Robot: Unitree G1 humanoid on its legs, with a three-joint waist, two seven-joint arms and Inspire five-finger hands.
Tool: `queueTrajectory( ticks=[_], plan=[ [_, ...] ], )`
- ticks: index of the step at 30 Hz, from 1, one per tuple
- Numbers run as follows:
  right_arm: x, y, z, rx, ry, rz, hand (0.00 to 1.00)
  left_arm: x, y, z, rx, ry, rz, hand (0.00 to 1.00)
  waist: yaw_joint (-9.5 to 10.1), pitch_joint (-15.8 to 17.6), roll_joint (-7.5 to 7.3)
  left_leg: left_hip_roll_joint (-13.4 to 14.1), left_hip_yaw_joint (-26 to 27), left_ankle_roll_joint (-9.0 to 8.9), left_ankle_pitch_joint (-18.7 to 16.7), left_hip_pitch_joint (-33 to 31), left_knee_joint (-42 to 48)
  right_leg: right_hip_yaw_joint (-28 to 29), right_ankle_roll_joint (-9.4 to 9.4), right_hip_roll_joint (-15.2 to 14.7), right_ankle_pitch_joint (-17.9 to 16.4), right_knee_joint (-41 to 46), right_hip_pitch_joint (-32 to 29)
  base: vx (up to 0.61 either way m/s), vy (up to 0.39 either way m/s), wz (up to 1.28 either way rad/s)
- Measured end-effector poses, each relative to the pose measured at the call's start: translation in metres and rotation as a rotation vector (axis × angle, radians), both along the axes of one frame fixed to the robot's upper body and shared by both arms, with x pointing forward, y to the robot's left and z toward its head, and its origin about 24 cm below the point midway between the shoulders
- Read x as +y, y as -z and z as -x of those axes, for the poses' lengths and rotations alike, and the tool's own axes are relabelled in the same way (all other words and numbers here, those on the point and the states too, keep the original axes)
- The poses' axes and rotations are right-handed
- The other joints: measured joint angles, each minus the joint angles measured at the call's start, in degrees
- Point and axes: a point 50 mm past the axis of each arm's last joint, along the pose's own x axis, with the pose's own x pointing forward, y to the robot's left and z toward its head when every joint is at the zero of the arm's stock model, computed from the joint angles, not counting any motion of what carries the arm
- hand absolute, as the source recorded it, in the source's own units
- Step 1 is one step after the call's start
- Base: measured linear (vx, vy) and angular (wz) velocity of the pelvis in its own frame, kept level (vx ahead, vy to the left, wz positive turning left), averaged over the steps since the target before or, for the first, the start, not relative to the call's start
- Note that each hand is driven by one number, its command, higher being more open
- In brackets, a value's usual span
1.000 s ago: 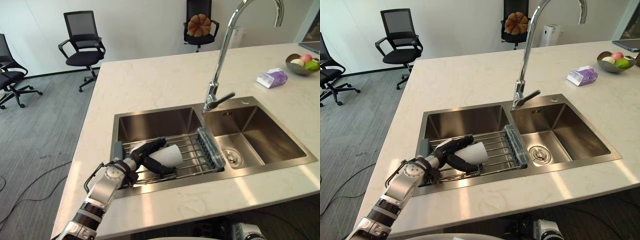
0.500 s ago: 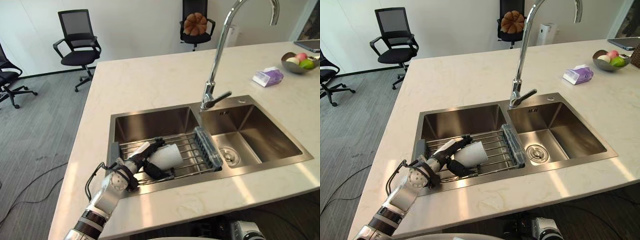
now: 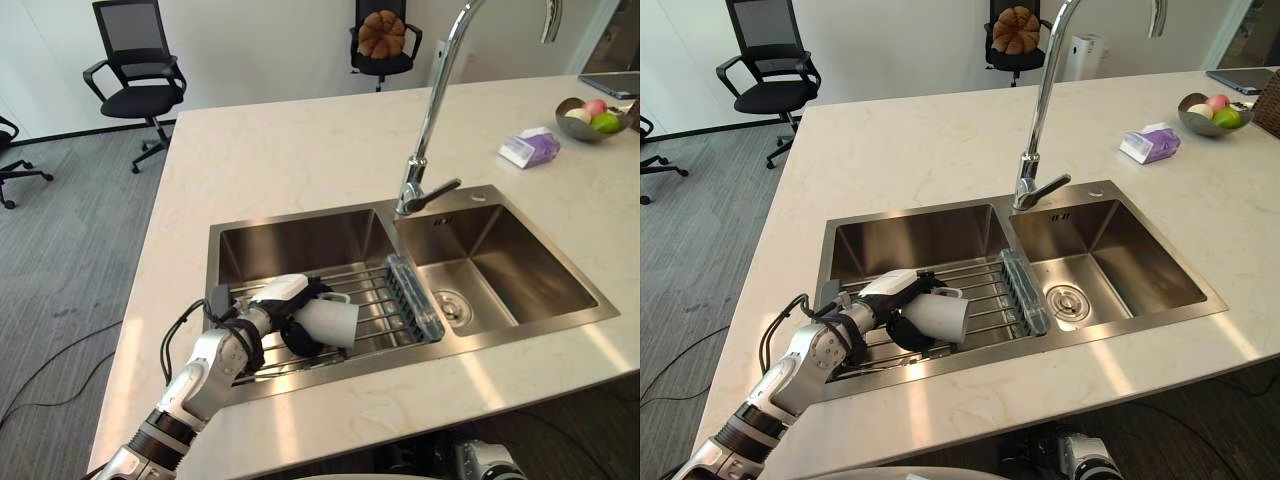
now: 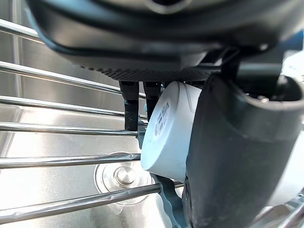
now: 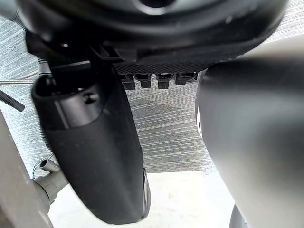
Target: Walk over to the sink, pick up the cup, carry it to the dishwasher, place the cup inside the dishwasher, then close the dishwasher door
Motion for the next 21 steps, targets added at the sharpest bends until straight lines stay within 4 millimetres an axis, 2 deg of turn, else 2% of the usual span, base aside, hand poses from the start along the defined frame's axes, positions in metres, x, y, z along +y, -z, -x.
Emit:
queueTrajectory(
  ticks=[5, 9, 11, 12, 16, 18, 21],
  plan=[
    [0.0, 0.0, 0.0, -0.006, -0.007, 0.005, 1.0, 0.004, 0.001, 0.003, 0.0, -0.011, 0.054, 0.0, 0.08, 0.3, 0.03, 0.0, -0.2, 0.0, 0.0, -0.1, 0.0, -0.3, 0.0, 0.0, 0.0, 0.0, 0.0, -0.03, -0.014, 0.02],
    [-0.001, 0.0, -0.001, -0.004, -0.006, 0.005, 1.0, 0.015, 0.0, 0.005, 0.041, -0.069, 0.189, 0.0, 0.13, 0.5, 0.02, 0.1, -0.4, 0.0, 0.0, -0.1, 0.0, -0.6, 0.01, 0.0, 0.0, 0.0, 0.0, 0.0, 0.0, 0.0],
    [0.0, -0.001, -0.004, -0.011, -0.004, 0.003, 1.0, 0.022, -0.005, 0.008, 0.079, -0.117, 0.361, 0.0, 0.19, 1.4, -0.17, 0.1, -0.5, 0.01, 0.0, -0.1, -0.1, -0.9, 0.01, 0.0, 0.0, 0.0, 0.2, 0.0, 0.0, 0.0],
    [0.0, -0.001, -0.005, -0.012, -0.003, 0.003, 1.0, 0.022, -0.006, 0.01, 0.084, -0.117, 0.382, 0.0, 0.22, 1.5, -0.2, 0.1, -0.5, 0.01, 0.0, -0.1, -0.1, -1.0, 0.0, 0.0, 0.0, 0.0, 0.2, -0.03, -0.015, 0.05],
    [-0.002, -0.001, -0.003, -0.005, 0.014, 0.003, 1.0, 0.008, -0.008, 0.027, 0.207, -0.095, 0.695, 0.0, 0.97, 1.6, -0.24, 0.1, -1.1, 0.01, 0.0, -0.2, -0.1, -1.7, 0.0, -0.1, 0.0, 0.0, 0.4, -0.02, -0.012, 0.07],
    [-0.003, 0.0, -0.003, -0.001, 0.017, 0.004, 1.0, 0.005, -0.009, 0.028, 0.235, -0.104, 0.797, 0.0, 1.55, 1.7, -0.26, 0.1, -1.3, 0.02, 0.0, -0.1, -0.1, -1.9, 0.0, -0.1, 0.0, 0.0, 0.6, -0.04, -0.012, 0.05],
    [-0.004, -0.001, -0.003, -0.001, 0.033, 0.001, 1.0, 0.013, -0.013, 0.027, 0.248, -0.162, 0.971, 0.0, 1.81, 1.8, -0.36, 0.1, -1.3, 0.14, 0.1, -0.3, 0.0, -2.0, 0.02, -0.1, -0.1, 0.0, 0.6, -0.05, -0.017, 0.01]
  ],
)
